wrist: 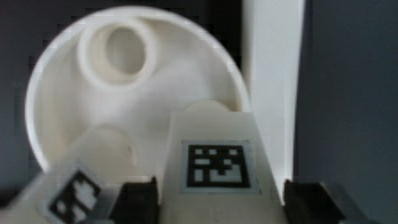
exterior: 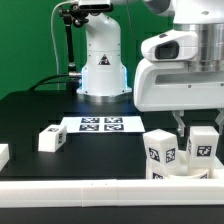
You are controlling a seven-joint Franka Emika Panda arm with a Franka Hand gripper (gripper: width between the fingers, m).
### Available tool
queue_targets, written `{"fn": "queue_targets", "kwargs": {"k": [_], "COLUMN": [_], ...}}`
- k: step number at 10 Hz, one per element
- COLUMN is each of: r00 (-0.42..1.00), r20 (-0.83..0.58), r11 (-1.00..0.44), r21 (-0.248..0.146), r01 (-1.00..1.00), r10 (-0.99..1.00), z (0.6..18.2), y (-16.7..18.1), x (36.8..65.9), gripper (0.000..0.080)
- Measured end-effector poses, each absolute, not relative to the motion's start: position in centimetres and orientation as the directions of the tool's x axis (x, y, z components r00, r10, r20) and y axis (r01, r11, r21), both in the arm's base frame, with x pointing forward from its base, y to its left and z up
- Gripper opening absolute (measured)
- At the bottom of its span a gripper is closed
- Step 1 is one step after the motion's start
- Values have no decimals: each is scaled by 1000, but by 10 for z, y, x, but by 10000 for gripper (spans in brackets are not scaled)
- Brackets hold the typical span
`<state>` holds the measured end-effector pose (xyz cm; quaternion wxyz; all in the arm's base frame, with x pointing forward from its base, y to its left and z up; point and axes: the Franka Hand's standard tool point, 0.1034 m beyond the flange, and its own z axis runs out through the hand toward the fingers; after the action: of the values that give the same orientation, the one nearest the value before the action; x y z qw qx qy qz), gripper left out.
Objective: Assemble stool
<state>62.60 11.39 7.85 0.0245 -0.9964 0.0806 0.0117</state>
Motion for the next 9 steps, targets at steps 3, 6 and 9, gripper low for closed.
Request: {"fn": "queue_targets", "kwargs": {"k": [3, 6, 9], "r00": [908, 798, 562], "r20": [-21, -46, -87], "r11": [-906, -795, -557], "r21": [-66, -71, -77], "r01": [-419, -603, -827], "r10": [-418, -601, -823], "z": [77, 77, 77], "y": [115, 117, 119], "x": [625, 624, 625], "gripper": [338, 338, 338]}}
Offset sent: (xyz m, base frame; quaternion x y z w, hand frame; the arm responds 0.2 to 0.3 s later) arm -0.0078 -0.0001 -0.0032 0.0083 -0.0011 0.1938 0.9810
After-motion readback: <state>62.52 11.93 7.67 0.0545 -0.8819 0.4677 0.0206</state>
